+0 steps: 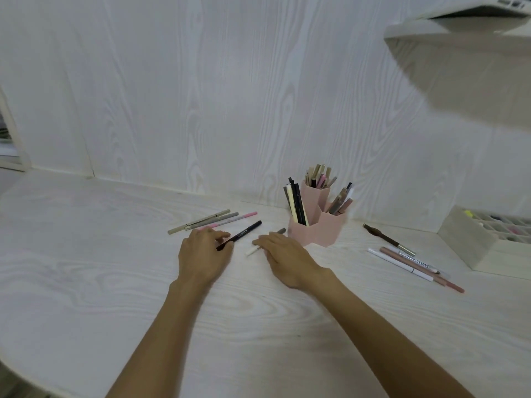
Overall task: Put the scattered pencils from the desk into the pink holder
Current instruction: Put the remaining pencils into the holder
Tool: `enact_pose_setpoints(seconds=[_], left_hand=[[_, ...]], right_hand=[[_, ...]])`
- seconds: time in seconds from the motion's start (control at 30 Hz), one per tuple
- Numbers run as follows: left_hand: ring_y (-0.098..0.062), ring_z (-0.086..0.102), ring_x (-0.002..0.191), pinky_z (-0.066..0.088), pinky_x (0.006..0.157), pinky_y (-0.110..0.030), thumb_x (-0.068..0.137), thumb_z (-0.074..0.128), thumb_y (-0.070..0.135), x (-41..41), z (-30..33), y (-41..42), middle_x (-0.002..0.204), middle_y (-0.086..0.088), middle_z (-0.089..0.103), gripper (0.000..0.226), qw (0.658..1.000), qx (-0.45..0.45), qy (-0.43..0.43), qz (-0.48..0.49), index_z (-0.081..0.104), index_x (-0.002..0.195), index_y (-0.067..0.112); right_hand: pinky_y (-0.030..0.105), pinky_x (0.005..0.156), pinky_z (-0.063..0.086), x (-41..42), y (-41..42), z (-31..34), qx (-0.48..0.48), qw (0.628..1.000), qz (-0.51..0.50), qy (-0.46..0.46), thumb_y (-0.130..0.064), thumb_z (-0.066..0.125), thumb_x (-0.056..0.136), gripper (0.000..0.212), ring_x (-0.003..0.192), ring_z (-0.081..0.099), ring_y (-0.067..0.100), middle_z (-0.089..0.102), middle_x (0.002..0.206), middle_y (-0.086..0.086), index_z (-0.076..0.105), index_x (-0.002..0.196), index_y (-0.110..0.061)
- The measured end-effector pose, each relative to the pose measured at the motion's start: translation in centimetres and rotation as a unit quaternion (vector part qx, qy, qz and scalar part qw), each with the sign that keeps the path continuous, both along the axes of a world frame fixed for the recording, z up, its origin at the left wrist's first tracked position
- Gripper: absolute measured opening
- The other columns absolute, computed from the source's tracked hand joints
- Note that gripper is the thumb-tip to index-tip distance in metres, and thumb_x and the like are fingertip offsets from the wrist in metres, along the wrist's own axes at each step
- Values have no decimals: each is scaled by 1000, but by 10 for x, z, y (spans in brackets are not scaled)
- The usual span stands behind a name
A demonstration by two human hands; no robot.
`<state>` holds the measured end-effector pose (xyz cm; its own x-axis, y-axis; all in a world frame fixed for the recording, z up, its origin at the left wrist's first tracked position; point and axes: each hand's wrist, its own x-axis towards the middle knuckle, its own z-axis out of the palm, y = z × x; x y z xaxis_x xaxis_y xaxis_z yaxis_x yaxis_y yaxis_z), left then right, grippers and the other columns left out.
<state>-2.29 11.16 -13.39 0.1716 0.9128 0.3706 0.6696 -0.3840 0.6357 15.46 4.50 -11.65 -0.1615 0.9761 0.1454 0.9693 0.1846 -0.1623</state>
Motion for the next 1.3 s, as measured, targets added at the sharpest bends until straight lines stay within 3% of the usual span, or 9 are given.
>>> enact_pose_setpoints(seconds=[0.1, 0.2, 0.33, 0.53, 0.63, 0.83, 0.97, 1.17, 1.3], left_hand=[[-22, 59, 77, 45, 63, -32, 83, 59, 31, 1, -1, 2, 72, 2, 66, 17, 998, 30, 41, -23, 74, 79, 25], [-19, 59, 80, 40, 63, -29, 85, 59, 34, 4, -1, 0, 78, 9, 67, 14, 1000, 13, 8, -2, 73, 84, 31], [-7, 63, 76, 42, 62, -24, 80, 68, 43, 2, -2, -3, 76, 15, 67, 10, 986, -28, -164, 30, 71, 87, 37], [-12, 67, 83, 49, 74, -14, 80, 73, 31, 1, 18, -3, 80, 9, 70, 13, 930, -1, -369, 7, 71, 85, 19], [-1, 64, 79, 46, 72, -7, 82, 71, 34, 25, 60, -9, 82, 14, 69, 16, 916, 52, -398, -22, 71, 90, 21], [9, 63, 75, 46, 70, -19, 80, 72, 41, 103, 126, -31, 83, 24, 68, 25, 945, 113, -297, -78, 58, 100, 36], [12, 60, 73, 35, 60, -14, 82, 67, 44, 143, 134, -38, 82, 26, 67, 21, 964, 147, -202, -88, 58, 100, 38], [-9, 66, 94, 40, 67, -23, 82, 70, 35, 178, 94, -25, 103, 10, 72, 26, 993, 47, -38, -98, 68, 105, 24], [-7, 67, 89, 41, 61, -23, 81, 72, 31, 175, 78, -21, 89, 14, 71, 12, 993, 16, -26, -116, 73, 92, 26]], right_hand=[[21, 105, 28, 21, -26, -4, 32, 998, 15, 57, -12, 40, 97, 33, 129, 41, 13, 52, 136, -3, 54, 127, -19], [11, 103, 28, 45, -57, -15, 12, 987, -11, 157, -15, 42, 96, 32, 127, 40, -2, 48, 136, -16, 59, 119, -29], [20, 98, 42, 63, -70, -20, 62, 951, -83, 291, -31, 60, 88, 14, 107, 53, -10, 62, 111, -25, 69, 99, -31], [24, 91, 49, 65, -70, -27, 193, 947, -68, 249, 9, 54, 83, 32, 100, 62, 9, 65, 108, -4, 68, 100, -14], [21, 85, 49, 67, -70, -23, 215, 917, -134, 309, 6, 57, 83, 31, 94, 62, 8, 65, 104, -8, 69, 97, -19], [5, 67, 44, 72, -71, -21, 206, 886, -193, 368, -18, 70, 81, 14, 71, 60, -9, 72, 89, -12, 71, 94, -25], [21, 65, 50, 72, -71, -17, 199, 872, -253, 370, -25, 71, 80, 15, 71, 64, 2, 69, 83, -12, 63, 93, -27], [14, 57, 43, 71, -73, -17, 202, 878, -249, 356, -25, 69, 81, 5, 67, 59, 1, 67, 76, -14, 64, 82, -26], [19, 66, 49, 72, -70, -18, 204, 872, -238, 375, -25, 72, 79, 6, 73, 62, 3, 71, 81, -12, 71, 85, -24]])
